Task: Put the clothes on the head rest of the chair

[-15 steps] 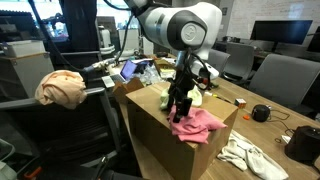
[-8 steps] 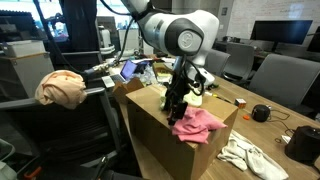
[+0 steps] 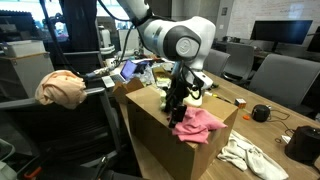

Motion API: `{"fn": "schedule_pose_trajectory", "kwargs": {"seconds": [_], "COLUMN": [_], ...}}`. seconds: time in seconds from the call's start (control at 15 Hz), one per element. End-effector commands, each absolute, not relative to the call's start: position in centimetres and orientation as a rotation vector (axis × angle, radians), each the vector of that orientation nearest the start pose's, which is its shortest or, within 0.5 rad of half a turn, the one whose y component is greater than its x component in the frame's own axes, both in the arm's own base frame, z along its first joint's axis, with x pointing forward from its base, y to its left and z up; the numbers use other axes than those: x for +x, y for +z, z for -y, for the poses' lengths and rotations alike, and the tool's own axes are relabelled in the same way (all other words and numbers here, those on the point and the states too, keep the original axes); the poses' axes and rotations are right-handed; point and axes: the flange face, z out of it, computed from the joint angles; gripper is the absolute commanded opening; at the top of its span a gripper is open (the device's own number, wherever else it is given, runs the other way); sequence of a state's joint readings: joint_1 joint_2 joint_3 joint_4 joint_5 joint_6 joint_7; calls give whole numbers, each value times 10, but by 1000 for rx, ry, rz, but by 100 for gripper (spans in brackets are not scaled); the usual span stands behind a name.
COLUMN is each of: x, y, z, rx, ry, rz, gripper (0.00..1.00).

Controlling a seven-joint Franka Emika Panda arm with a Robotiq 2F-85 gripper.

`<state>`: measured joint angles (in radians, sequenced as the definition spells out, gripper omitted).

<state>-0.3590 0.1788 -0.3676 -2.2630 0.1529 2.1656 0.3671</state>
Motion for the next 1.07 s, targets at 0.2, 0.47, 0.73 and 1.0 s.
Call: {"fn": "schedule_pose_trajectory", "kwargs": {"seconds": [0.2,0.47,0.73,1.0], "x": [388,396,400,403], "y": [257,258,259,260], "z": [345,345,339,335], "rx": [-2486,-2484,-2514,-2527], "ry": [173,65,37,31], "rz": [-1969,-2076,-2117,-2136], "gripper": [100,100,66,35]}}
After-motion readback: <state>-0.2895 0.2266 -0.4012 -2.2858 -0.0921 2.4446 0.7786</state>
